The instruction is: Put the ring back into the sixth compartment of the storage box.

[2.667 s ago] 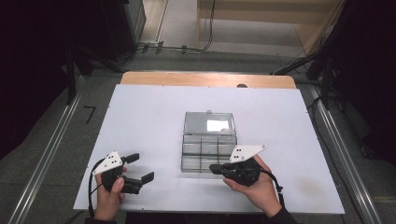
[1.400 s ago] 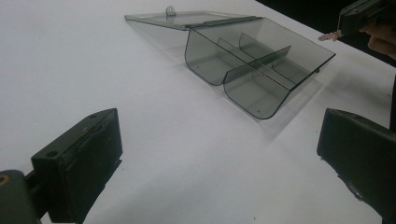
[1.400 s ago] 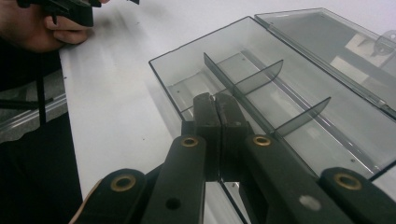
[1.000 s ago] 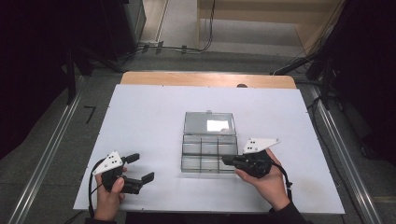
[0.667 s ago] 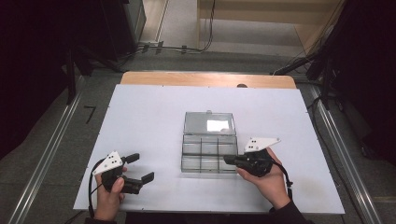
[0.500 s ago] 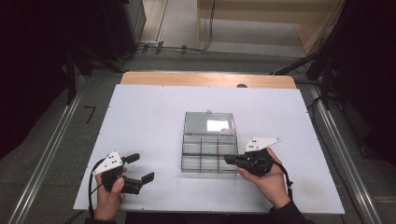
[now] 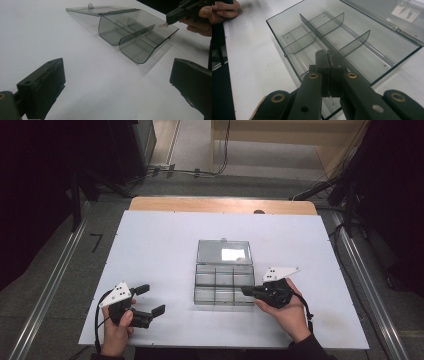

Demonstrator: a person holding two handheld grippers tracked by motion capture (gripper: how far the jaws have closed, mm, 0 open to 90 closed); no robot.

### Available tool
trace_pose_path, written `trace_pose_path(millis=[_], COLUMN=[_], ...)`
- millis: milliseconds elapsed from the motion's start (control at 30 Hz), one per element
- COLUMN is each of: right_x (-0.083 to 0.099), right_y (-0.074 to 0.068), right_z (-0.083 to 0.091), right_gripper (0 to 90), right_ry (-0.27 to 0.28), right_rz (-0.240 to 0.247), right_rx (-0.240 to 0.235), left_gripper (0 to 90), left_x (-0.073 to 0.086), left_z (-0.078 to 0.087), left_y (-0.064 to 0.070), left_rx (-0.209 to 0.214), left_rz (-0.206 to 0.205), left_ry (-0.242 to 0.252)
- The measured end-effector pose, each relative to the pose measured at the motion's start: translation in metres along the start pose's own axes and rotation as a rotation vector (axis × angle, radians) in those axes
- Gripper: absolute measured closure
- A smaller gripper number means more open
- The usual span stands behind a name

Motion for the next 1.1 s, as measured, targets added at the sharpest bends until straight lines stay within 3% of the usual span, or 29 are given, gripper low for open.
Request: trace_pose_path(millis=[667, 1100], right_x=[0.0057, 0.0015], right_y=[0.0047, 0.0049], right_z=[-0.0075, -0.0037], right_gripper=[84.9, 62.0], right_ry=[-0.039, -0.009], right_rz=[-0.012, -0.03], right_rx=[0.014, 0.018], left_gripper=[0.0, 0.0], left_x=[-0.0001, -0.0001], left_z=[0.0003, 0.0002], left_y=[0.0, 0.0001], left_rx=[0.003, 0.003], left_rz=[0.001, -0.002], left_ry=[0.003, 0.001])
Point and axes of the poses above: each handheld gripper's, and its own axes: z roughly backward along the jaws, x roughly out of its underside, y roughly to its right, the point moved 2 cm from there along -z, roughly forward along the jaws, and after that the axes turned 4 degrees about y, right-handed, at the moved point
